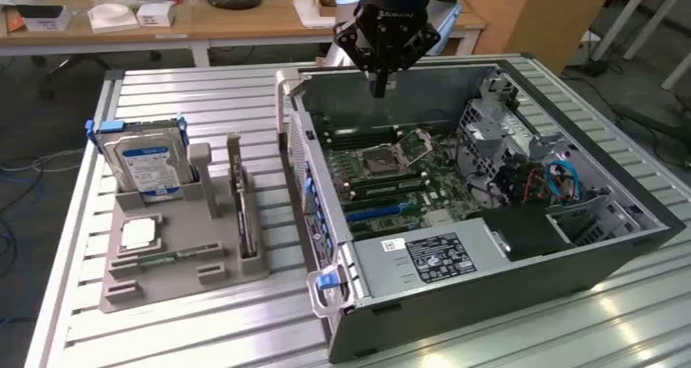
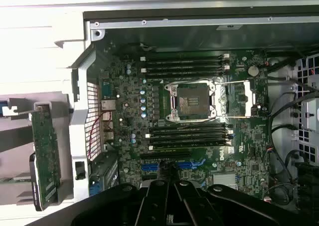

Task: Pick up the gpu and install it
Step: 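Reach for the gpu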

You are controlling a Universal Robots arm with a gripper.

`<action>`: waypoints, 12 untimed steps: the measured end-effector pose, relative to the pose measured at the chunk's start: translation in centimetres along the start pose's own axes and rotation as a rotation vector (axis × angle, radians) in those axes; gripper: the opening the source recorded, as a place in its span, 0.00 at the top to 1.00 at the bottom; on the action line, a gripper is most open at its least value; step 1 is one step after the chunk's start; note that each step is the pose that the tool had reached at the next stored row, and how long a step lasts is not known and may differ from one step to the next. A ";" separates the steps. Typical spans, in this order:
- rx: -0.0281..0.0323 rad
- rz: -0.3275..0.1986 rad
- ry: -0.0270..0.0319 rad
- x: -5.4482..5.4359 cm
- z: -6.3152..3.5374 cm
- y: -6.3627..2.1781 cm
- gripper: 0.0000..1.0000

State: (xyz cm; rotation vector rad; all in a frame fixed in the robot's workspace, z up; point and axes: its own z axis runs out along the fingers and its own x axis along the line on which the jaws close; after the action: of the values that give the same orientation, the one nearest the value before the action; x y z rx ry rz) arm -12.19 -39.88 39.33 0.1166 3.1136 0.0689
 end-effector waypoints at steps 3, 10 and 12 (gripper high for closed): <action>0.0000 0.000 0.0001 0.0 0.00 0.00 0.90; -0.0001 0.000 -0.0001 0.1 0.01 0.00 0.90; -0.0001 0.000 0.0000 0.2 0.00 -0.01 0.90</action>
State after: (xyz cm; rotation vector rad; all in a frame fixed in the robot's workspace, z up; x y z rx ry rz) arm -12.36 -39.89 39.32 0.1166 3.1136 0.0691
